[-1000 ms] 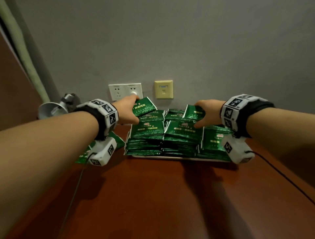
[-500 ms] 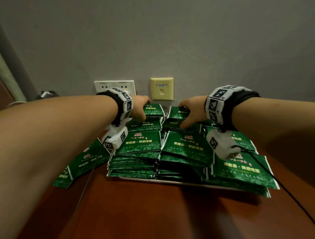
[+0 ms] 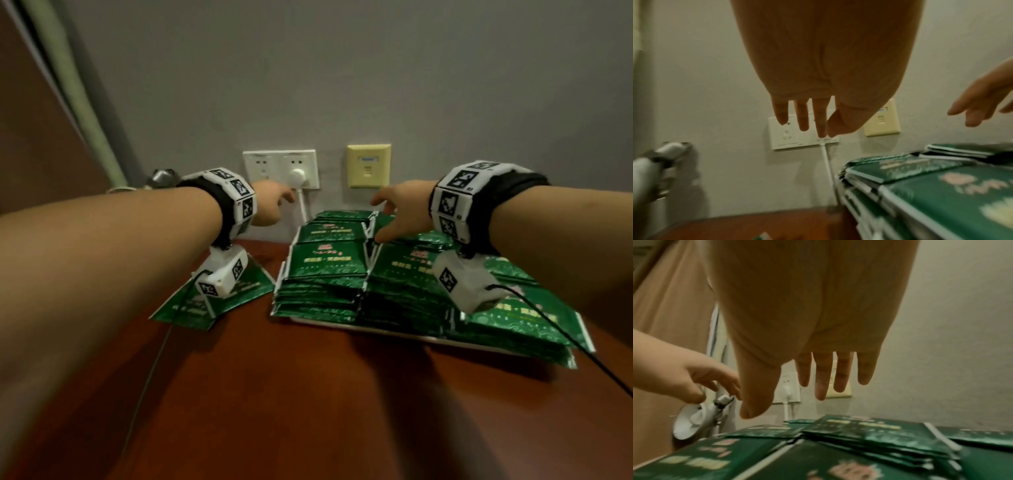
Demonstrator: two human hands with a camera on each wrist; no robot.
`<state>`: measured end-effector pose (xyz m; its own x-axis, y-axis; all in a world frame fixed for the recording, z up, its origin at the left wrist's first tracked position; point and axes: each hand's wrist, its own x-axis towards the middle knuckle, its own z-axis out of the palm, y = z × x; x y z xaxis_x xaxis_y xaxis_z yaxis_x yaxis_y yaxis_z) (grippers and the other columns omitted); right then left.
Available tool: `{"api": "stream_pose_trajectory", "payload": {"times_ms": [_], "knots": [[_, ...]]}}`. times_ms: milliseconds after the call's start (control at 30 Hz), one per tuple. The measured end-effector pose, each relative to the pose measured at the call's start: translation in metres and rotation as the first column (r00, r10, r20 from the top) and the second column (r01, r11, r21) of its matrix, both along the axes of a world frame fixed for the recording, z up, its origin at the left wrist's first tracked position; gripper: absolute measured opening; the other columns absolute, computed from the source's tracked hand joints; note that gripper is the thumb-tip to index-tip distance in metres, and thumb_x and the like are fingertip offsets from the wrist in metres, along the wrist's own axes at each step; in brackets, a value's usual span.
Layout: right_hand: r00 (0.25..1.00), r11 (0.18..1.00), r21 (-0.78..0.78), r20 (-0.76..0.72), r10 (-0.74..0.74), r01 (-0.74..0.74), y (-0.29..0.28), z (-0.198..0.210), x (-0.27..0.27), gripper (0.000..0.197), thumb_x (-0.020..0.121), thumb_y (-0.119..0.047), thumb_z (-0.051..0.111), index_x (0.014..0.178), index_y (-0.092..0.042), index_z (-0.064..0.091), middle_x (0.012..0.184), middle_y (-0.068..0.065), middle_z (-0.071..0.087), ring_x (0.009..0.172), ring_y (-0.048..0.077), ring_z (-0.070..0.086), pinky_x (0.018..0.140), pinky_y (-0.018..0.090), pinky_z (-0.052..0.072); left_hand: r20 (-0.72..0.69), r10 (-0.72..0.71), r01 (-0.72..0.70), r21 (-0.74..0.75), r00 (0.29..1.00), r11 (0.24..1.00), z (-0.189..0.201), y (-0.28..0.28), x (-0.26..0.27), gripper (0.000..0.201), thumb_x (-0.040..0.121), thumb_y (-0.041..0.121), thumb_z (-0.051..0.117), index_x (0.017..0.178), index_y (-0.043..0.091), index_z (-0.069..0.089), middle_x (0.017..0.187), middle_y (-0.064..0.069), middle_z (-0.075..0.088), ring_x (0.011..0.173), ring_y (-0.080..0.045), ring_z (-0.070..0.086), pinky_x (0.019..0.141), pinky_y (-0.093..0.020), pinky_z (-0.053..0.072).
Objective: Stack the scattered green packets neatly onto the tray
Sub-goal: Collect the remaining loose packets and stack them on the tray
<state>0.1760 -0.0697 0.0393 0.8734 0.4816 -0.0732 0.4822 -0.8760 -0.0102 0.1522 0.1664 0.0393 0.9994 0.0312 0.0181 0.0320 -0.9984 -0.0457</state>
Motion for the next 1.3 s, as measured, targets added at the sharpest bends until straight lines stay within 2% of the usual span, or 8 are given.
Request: {"api": "stream_pose_trajectory", "payload": {"times_ms": [133, 400, 467, 633, 867, 933, 1067, 1300], "knots": [[0.992, 0.992, 0.015, 0.013, 0.123, -0.123, 0.041, -0.002, -0.045, 0.073, 0.085, -0.05, 0.066, 0.144, -0.017, 0.041, 0.135, 0.004, 0.056, 0.12, 0.025, 0.054, 0.102, 0.037, 0.044, 0.033, 0.162, -0.159, -0.092, 0.986, 0.983, -0.02, 0.052, -0.066, 0.051, 0.087, 0.005, 0.054, 0.137, 0.017, 0.049, 0.134, -0.01, 0.057, 0.121, -0.028, 0.054, 0.095, -0.033, 0.046], [0.947, 0.943, 0.122, -0.05, 0.318, -0.31, 0.152, -0.055, -0.126, 0.059, 0.087, -0.041, 0.065, 0.135, -0.012, 0.047, 0.125, 0.0, 0.06, 0.11, 0.021, 0.058, 0.088, 0.029, 0.044, 0.014, 0.266, -0.266, 0.042, 0.964, 0.963, -0.092, 0.112, -0.149, 0.048, 0.082, 0.018, 0.06, 0.129, 0.017, 0.05, 0.12, -0.013, 0.055, 0.111, -0.033, 0.055, 0.093, -0.045, 0.049], [0.947, 0.949, 0.09, -0.087, 0.308, -0.301, 0.174, -0.075, -0.135, 0.049, 0.088, -0.04, 0.064, 0.119, -0.005, 0.05, 0.114, -0.002, 0.06, 0.102, 0.019, 0.058, 0.083, 0.026, 0.043, -0.008, 0.271, -0.271, -0.018, 0.963, 0.962, -0.11, 0.118, -0.154, 0.049, 0.083, 0.022, 0.061, 0.131, 0.016, 0.05, 0.122, -0.014, 0.052, 0.113, -0.035, 0.054, 0.097, -0.045, 0.047], [0.972, 0.963, -0.135, -0.071, 0.225, -0.233, 0.21, -0.106, -0.13, 0.042, 0.084, -0.043, 0.058, 0.111, -0.011, 0.06, 0.109, 0.01, 0.066, 0.098, 0.03, 0.064, 0.088, 0.041, 0.053, -0.134, 0.192, -0.203, -0.07, 0.972, 0.977, -0.14, 0.128, -0.155, 0.051, 0.091, 0.026, 0.055, 0.139, 0.013, 0.045, 0.14, -0.012, 0.046, 0.125, -0.03, 0.049, 0.103, -0.04, 0.043], [0.987, 0.963, -0.218, -0.053, 0.151, -0.159, 0.233, -0.139, -0.113, 0.057, 0.096, -0.028, 0.046, 0.149, -0.013, 0.028, 0.154, 0.008, 0.032, 0.138, 0.032, 0.033, 0.113, 0.041, 0.029, -0.143, 0.161, -0.168, -0.04, 0.977, 0.985, -0.145, 0.129, -0.153, 0.048, 0.085, 0.033, 0.054, 0.131, 0.018, 0.053, 0.135, -0.008, 0.051, 0.117, -0.029, 0.055, 0.096, -0.041, 0.049], [0.987, 0.963, -0.219, -0.033, 0.155, -0.159, 0.235, -0.139, -0.114, 0.051, 0.095, -0.028, 0.045, 0.144, -0.016, 0.036, 0.148, 0.008, 0.04, 0.133, 0.034, 0.04, 0.11, 0.043, 0.034, -0.121, 0.165, -0.172, -0.043, 0.979, 0.984, -0.145, 0.13, -0.152, 0.043, 0.083, 0.034, 0.055, 0.122, 0.017, 0.056, 0.128, -0.009, 0.054, 0.112, -0.03, 0.056, 0.093, -0.041, 0.05], [0.982, 0.958, -0.218, -0.027, 0.187, -0.188, 0.233, -0.131, -0.119, 0.043, 0.09, -0.029, 0.048, 0.131, -0.016, 0.05, 0.135, 0.011, 0.044, 0.12, 0.034, 0.051, 0.1, 0.046, 0.044, -0.088, 0.177, -0.181, -0.033, 0.98, 0.983, -0.148, 0.127, -0.149, 0.055, 0.086, 0.037, 0.055, 0.137, 0.018, 0.047, 0.133, -0.008, 0.046, 0.125, -0.03, 0.041, 0.101, -0.043, 0.042], [0.982, 0.975, -0.136, 0.036, 0.184, -0.178, 0.216, -0.138, -0.134, 0.042, 0.084, -0.028, 0.05, 0.123, -0.012, 0.05, 0.122, 0.012, 0.045, 0.117, 0.032, 0.043, 0.1, 0.048, 0.041, -0.078, 0.196, -0.205, -0.127, 0.977, 0.971, -0.142, 0.119, -0.161, 0.025, 0.085, 0.037, 0.059, 0.103, 0.021, 0.062, 0.118, -0.007, 0.044, 0.118, -0.031, 0.038, 0.1, -0.04, 0.04]]}}
